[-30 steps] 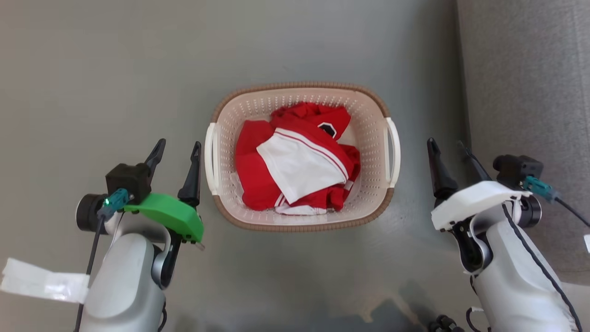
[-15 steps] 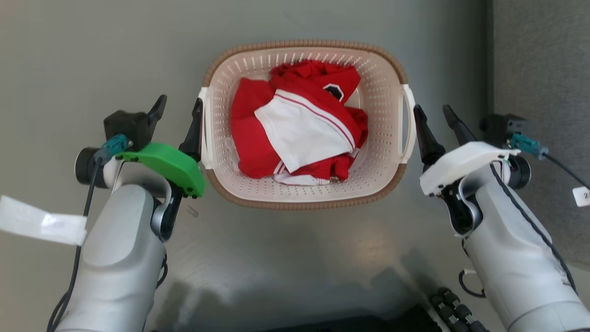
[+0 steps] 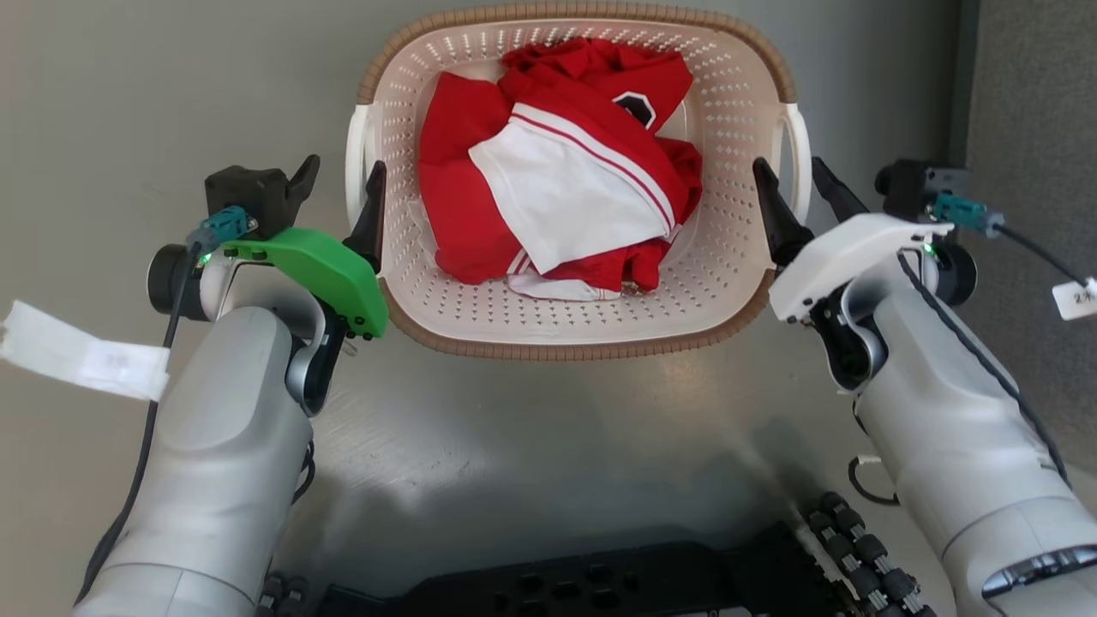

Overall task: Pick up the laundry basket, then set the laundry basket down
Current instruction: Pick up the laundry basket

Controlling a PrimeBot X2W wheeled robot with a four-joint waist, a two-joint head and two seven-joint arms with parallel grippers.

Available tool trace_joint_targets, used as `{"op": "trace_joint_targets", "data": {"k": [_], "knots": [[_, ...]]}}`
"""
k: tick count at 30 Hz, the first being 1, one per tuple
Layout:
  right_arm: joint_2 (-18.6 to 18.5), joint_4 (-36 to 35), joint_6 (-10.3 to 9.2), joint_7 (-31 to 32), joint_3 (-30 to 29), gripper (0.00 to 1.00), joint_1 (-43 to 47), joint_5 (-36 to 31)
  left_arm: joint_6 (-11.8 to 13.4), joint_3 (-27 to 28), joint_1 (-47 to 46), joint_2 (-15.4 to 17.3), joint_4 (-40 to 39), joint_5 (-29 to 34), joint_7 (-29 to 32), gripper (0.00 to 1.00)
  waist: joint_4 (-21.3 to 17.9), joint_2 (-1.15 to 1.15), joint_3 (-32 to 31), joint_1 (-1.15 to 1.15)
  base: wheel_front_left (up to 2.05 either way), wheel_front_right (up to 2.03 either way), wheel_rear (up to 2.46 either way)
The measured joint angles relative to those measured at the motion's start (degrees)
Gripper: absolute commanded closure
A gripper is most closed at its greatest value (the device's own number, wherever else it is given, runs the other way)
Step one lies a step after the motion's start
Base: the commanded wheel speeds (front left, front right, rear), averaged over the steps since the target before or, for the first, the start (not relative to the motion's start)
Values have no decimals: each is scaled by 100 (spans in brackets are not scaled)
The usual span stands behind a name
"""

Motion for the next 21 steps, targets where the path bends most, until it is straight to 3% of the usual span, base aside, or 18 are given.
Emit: {"op": "trace_joint_targets", "data": {"k": [14,15,16,17,18,19,21], "knots": [[-10,458,0,20,366,0,-461,151,0,-563,-372,-14,333,-361,100,0,37,0,279,0,0,0,0],[-11,475,0,19,397,23,-500,186,0,-602,-394,-14,359,-399,100,0,43,0,285,0,0,0,0],[-11,479,0,19,426,54,-533,222,0,-644,-415,-14,387,-425,100,0,48,0,290,0,0,0,0],[-10,486,0,19,457,68,-566,252,0,-673,-431,-15,402,-475,100,15,53,0,296,0,0,0,0],[-10,502,0,18,483,100,-600,260,0,-689,-444,-15,414,-524,99,53,58,0,300,0,0,0,0],[-11,510,0,18,504,100,-623,272,0,-703,-459,-15,427,-583,99,100,62,0,303,0,0,0,0],[-12,534,-1,16,548,100,-652,320,0,-762,-482,-14,444,-683,99,100,69,0,307,0,0,0,0]]}}
